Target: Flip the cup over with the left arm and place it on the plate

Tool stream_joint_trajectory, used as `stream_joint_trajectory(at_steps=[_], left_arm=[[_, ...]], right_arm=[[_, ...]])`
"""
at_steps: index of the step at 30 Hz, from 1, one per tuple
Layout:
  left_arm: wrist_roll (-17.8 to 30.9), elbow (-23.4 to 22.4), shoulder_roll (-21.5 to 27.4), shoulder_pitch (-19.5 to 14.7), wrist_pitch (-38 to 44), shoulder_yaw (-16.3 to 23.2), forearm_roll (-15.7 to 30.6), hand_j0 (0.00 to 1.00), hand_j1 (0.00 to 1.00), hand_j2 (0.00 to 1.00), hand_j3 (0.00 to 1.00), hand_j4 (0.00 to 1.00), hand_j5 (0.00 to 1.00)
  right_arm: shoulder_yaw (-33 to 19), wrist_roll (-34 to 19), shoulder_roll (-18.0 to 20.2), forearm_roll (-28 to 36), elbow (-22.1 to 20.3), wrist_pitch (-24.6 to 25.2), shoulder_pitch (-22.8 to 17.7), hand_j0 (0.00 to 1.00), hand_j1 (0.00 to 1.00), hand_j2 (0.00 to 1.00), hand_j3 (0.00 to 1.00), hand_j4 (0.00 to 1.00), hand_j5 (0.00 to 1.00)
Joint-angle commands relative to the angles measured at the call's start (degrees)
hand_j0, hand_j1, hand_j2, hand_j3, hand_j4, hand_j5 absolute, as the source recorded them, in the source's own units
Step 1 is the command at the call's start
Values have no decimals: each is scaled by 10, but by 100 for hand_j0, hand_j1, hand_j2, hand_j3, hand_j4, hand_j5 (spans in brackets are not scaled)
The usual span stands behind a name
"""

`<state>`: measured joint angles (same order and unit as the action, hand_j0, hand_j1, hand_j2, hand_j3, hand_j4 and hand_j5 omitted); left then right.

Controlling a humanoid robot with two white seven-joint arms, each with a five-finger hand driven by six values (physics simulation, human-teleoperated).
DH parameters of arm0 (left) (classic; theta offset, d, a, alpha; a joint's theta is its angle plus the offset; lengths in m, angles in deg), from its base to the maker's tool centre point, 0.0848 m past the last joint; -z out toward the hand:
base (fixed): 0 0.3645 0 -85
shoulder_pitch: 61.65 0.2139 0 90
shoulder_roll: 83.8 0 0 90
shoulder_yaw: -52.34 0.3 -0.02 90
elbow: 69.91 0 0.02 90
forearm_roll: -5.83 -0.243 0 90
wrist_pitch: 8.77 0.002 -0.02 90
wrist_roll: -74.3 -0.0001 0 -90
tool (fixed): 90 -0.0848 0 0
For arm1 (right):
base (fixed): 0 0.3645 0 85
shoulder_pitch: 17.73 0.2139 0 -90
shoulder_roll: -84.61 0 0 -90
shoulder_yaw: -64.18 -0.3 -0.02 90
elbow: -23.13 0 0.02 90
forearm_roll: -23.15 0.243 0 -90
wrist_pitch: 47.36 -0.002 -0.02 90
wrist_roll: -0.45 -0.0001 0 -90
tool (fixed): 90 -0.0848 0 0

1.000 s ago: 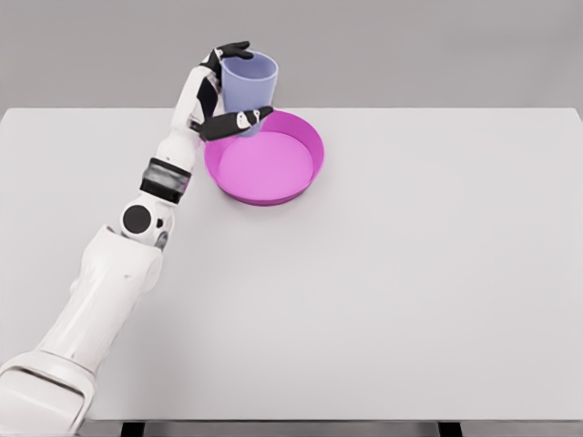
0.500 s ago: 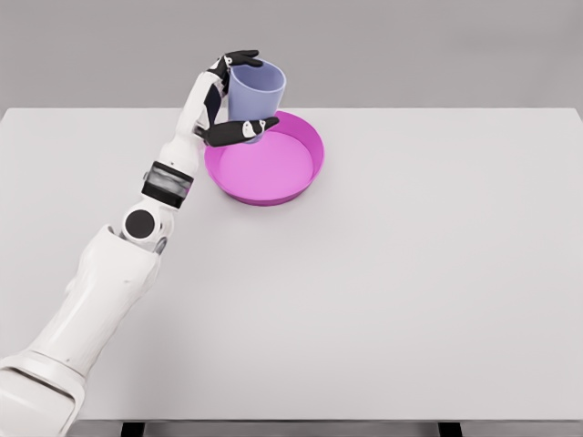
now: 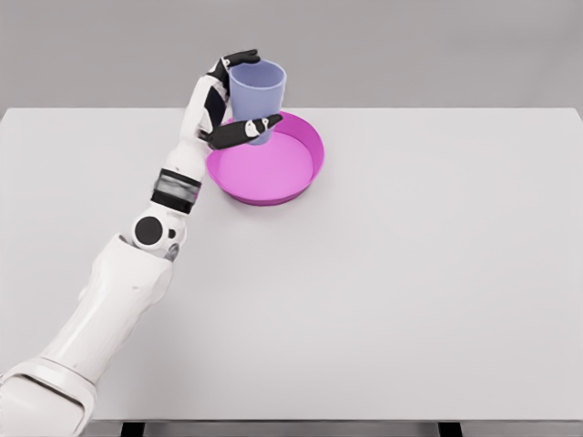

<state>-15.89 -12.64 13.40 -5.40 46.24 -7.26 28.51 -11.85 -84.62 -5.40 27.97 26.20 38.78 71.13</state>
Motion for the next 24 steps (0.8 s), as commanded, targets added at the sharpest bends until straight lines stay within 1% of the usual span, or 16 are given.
stream_joint_trajectory(at_steps=[1, 8, 12, 22, 24], left_arm=[[1, 1, -8, 0, 0, 0, 5, 60, 60, 60, 60, 60, 60], [-2, -15, -19, 0, 0, -2, 1, 61, 61, 61, 61, 61, 61], [-14, -50, -38, -1, 0, -9, 4, 60, 60, 60, 60, 60, 60], [-7, -49, -40, -4, 0, -11, -2, 58, 58, 58, 58, 58, 58], [-7, -49, -40, -4, 0, -20, -3, 58, 58, 58, 58, 58, 58]], right_arm=[[0, 0, 0, 0, 0, 0, 0, 100, 100, 100, 100, 100, 100], [0, 0, 0, 0, 0, 0, 0, 100, 100, 100, 100, 100, 100], [0, 0, 0, 0, 0, 0, 0, 100, 100, 100, 100, 100, 100], [0, 0, 0, 0, 0, 0, 0, 100, 100, 100, 100, 100, 100], [0, 0, 0, 0, 0, 0, 0, 100, 100, 100, 100, 100, 100]])
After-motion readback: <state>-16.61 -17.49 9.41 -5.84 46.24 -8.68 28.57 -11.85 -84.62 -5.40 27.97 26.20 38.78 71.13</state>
